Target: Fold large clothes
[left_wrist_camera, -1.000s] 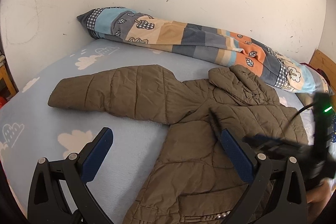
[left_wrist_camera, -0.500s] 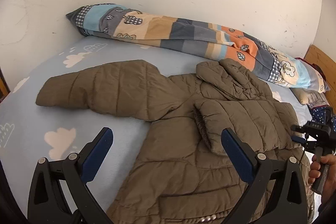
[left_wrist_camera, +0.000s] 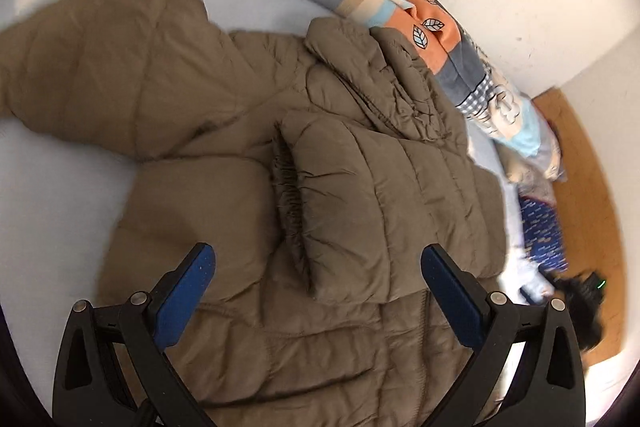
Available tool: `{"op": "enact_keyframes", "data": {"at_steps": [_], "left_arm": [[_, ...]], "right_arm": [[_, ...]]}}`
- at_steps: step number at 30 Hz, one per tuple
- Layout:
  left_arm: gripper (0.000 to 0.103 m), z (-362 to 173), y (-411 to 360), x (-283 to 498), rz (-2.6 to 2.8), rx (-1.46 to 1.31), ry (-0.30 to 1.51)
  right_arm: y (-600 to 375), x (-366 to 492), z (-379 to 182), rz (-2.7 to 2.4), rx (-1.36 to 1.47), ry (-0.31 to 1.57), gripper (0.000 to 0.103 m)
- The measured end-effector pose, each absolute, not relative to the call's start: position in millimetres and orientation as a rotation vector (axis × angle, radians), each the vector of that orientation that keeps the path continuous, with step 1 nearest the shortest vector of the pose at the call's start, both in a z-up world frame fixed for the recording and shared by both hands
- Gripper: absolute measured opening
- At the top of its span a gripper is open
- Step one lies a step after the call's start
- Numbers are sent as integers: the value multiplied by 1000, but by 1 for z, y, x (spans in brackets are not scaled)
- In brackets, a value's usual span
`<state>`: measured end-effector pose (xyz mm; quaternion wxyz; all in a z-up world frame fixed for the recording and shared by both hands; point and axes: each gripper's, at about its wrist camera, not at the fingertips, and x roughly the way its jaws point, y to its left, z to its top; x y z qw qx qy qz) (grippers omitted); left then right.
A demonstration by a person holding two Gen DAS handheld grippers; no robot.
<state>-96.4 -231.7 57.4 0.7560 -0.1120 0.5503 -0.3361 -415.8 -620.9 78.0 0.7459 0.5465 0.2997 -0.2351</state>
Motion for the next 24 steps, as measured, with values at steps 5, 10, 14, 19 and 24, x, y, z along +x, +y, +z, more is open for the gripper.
{"op": "enact_keyframes", "data": {"at_steps": [5, 10, 14, 19, 24], "left_arm": [[63, 41, -255, -91, -749, -265, 1212], [23, 54, -273, -92, -738, -166, 1110], [18, 88, -285, -99, -765, -83, 962], [18, 105, -295, -99, -779, -36, 825], [18, 110, -299, -95, -781, -41, 807]], "right_arm": [[-622, -424, 78, -514, 1217, 642, 61], [-627, -417, 65, -517, 1237, 663, 61], [-630, -415, 59, -528, 1257, 656, 61], [-637, -407, 52, -499, 1290, 612, 61], [-636, -393, 33, -416, 1423, 578, 63]]}}
